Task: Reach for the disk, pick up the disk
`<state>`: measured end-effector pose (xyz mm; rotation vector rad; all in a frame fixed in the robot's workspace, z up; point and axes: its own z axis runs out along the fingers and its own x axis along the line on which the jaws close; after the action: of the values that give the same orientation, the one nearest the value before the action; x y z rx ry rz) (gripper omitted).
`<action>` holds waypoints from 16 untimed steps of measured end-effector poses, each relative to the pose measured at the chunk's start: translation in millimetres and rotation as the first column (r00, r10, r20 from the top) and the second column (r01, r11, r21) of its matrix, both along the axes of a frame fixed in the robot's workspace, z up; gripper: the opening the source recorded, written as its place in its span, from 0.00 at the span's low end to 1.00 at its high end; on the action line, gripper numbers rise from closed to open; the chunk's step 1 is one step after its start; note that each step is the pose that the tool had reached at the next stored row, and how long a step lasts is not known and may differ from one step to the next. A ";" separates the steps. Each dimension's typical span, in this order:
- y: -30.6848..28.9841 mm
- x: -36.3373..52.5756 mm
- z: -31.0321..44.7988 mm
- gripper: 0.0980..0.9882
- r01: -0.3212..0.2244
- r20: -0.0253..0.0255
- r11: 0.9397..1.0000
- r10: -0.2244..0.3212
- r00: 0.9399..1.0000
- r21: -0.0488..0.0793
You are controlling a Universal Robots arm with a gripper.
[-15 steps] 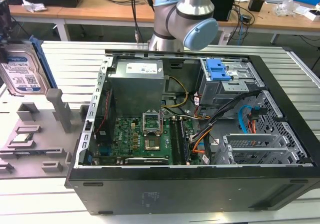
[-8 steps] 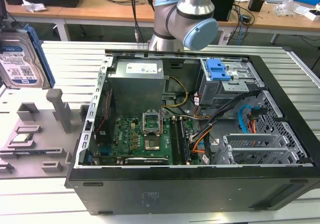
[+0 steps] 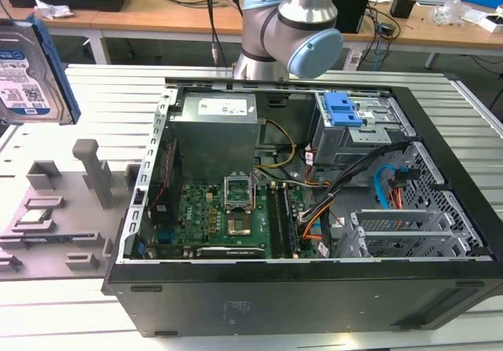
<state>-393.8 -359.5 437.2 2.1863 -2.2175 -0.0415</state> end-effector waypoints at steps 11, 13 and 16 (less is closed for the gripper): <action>0.3 0.0 28.3 0.30 0.000 0.000 1.000 0.000 1.000 0.000; 0.3 0.0 33.9 0.30 0.000 0.000 1.000 0.000 1.000 0.000; 0.5 0.0 48.0 0.30 0.000 0.000 1.000 0.000 1.000 0.000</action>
<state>-393.8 -359.0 485.2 2.1863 -2.2174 -0.0415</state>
